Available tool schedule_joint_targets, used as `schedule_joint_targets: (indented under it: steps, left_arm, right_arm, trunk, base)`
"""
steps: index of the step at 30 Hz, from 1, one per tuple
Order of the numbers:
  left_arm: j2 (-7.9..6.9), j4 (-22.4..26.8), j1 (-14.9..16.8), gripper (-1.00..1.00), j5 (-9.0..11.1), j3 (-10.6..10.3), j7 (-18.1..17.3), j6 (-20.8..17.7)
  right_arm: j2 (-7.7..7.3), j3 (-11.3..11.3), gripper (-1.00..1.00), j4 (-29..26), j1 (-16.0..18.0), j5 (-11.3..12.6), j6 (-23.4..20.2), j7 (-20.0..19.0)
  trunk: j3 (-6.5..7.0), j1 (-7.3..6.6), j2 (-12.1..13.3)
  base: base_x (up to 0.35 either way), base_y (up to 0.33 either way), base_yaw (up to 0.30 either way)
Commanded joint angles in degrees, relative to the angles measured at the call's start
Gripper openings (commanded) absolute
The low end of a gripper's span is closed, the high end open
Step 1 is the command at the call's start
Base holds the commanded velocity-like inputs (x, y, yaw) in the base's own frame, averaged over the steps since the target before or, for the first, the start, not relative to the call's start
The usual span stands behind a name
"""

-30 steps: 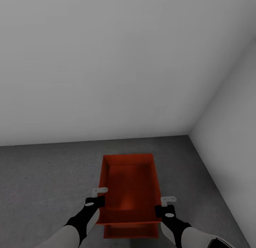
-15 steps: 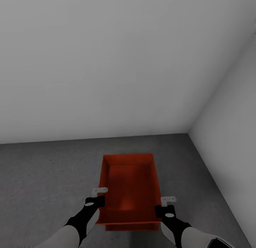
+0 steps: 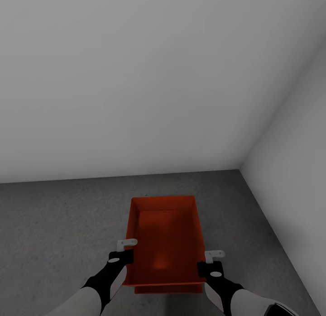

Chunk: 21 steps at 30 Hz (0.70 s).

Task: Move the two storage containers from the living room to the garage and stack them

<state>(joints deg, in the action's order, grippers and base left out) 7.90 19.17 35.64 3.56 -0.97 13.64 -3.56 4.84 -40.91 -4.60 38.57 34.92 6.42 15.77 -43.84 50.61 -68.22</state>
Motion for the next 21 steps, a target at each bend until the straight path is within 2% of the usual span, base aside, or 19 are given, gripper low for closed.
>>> schedule_joint_targets:
  steps: [1, 9, 16, 21]
  left_arm:
    - [-0.05, 0.2, 0.0, -1.00, -0.3, 1.4, 0.7, -0.4]
    - [0.00, 0.2, 0.0, -1.00, -0.4, 1.4, 0.8, -0.4]
    - [0.01, 0.2, 0.0, -1.00, -0.3, 1.3, 0.8, -0.4]
    - [0.01, 0.2, 0.0, -1.00, -0.4, 1.4, 0.8, -0.4]
  right_arm:
    - [-0.35, 2.5, -1.00, 2.2, 0.0, 0.4, 0.3, 0.6]
    - [-0.35, 2.5, -1.00, 2.2, 0.0, 0.4, 0.3, 0.6]
    - [-0.35, 2.5, -1.00, 2.2, 0.0, 0.4, 0.3, 0.6]
    - [-0.35, 2.5, -1.00, 2.2, 0.0, 0.4, 0.3, 0.6]
  trunk:
    - [-0.03, 0.00, 0.0]
    - [-0.03, 0.00, 0.0]
    - [-1.29, 1.54, -2.8]
    - [-1.29, 1.54, -2.8]
  base:
    - [0.000, 0.000, 0.000]
    - [0.000, 0.000, 0.000]
    - [0.000, 0.000, 0.000]
    - [0.000, 0.000, 0.000]
